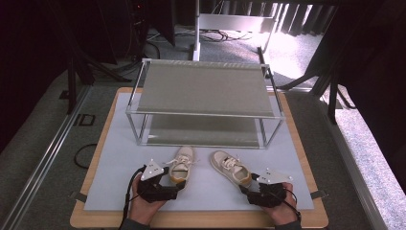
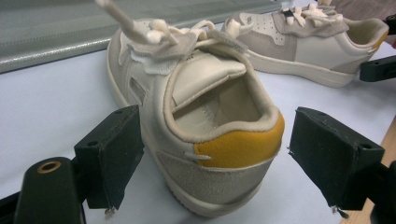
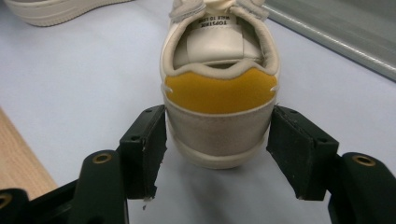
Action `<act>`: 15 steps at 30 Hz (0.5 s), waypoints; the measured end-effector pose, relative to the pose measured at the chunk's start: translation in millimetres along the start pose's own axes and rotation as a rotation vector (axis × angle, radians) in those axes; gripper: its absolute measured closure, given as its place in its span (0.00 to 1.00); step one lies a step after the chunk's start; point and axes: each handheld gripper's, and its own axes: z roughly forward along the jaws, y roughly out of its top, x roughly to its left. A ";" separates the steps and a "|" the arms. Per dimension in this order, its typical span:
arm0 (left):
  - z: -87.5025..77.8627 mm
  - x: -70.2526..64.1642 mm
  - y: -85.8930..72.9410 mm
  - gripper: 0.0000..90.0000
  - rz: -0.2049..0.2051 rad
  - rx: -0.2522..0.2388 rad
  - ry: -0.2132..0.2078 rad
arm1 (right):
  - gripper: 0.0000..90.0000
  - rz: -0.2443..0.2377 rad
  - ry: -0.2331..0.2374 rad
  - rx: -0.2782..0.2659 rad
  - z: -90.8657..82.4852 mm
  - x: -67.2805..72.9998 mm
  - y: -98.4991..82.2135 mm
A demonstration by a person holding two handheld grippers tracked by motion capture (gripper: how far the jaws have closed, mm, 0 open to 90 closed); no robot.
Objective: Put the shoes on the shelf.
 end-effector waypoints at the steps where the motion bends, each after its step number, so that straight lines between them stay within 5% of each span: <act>1: 0.8 0.1 -0.5 0.19 -0.001 0.000 -0.002 | 0.41 -0.001 0.002 -0.003 -0.3 0.9 -0.5; 15: 4.7 -0.2 -2.9 0.22 0.002 0.012 0.000 | 0.49 -0.034 0.124 -0.032 5.3 14.9 2.1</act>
